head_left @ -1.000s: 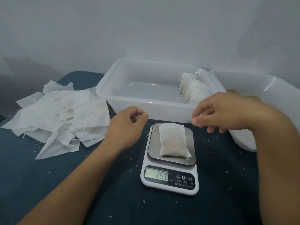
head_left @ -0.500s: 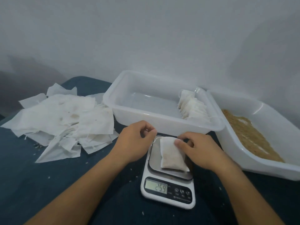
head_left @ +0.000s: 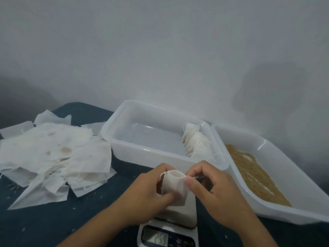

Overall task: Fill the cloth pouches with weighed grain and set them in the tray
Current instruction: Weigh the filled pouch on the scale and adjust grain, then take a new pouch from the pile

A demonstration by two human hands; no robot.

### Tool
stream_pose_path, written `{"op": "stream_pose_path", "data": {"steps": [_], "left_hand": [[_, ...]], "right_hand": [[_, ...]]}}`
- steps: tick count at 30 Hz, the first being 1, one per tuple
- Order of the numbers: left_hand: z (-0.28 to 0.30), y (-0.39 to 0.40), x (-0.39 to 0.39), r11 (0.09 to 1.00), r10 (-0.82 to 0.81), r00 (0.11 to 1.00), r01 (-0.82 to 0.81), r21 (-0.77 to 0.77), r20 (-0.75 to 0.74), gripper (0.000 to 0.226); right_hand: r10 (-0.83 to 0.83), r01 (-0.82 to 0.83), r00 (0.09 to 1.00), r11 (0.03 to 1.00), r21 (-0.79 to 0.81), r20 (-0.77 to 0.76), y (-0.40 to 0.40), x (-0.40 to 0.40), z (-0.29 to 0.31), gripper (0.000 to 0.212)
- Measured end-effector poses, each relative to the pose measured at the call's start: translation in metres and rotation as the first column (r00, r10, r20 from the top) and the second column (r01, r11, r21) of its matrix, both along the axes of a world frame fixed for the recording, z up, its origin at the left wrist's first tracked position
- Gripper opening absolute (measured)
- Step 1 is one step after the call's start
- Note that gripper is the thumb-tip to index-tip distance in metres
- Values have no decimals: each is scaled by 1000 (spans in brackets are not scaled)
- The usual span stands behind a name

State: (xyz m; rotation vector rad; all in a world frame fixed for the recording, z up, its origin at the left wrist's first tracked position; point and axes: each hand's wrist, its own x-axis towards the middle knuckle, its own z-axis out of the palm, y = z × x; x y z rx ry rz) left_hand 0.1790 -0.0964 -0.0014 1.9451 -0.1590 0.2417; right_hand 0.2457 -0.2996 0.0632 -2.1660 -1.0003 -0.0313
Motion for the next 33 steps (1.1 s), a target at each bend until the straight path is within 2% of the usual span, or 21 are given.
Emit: {"op": "stream_pose_path", "data": {"steps": [3, 7, 11, 14, 17, 21, 29, 33], "left_hand": [[0, -1, -1, 999, 38, 996, -36, -30, 75, 29], [2, 0, 0, 995, 82, 995, -79, -58, 52, 36], [4, 1, 0, 966, 238, 970, -232, -116, 42, 62], [1, 2, 2, 934, 327, 945, -324, -153, -2, 60], [-7, 0, 5, 931, 337, 940, -341, -132, -54, 52], [-14, 0, 9, 946, 307, 949, -313, -84, -70, 48], [-19, 4, 18, 951, 308, 950, -309, -18, -51, 44], [-17, 8, 19, 953, 301, 952, -303, -22, -50, 44]], "right_hand": [[49, -51, 998, 995, -91, -27, 1, 2, 6, 28], [117, -107, 993, 967, -230, 28, 11, 15, 18, 8], [18, -6, 999, 975, -224, 51, 19, 49, 56, 7], [-73, 95, 992, 967, -236, 99, 31, 91, 82, 10], [-127, 157, 985, 942, -297, 118, 50, 135, 91, 11], [-165, 232, 967, 887, -400, 196, 83, 188, 76, 17], [-216, 312, 948, 786, -534, 235, 132, 268, 27, 13], [-188, 352, 932, 669, -654, 310, 145, 288, 18, 16]]}}
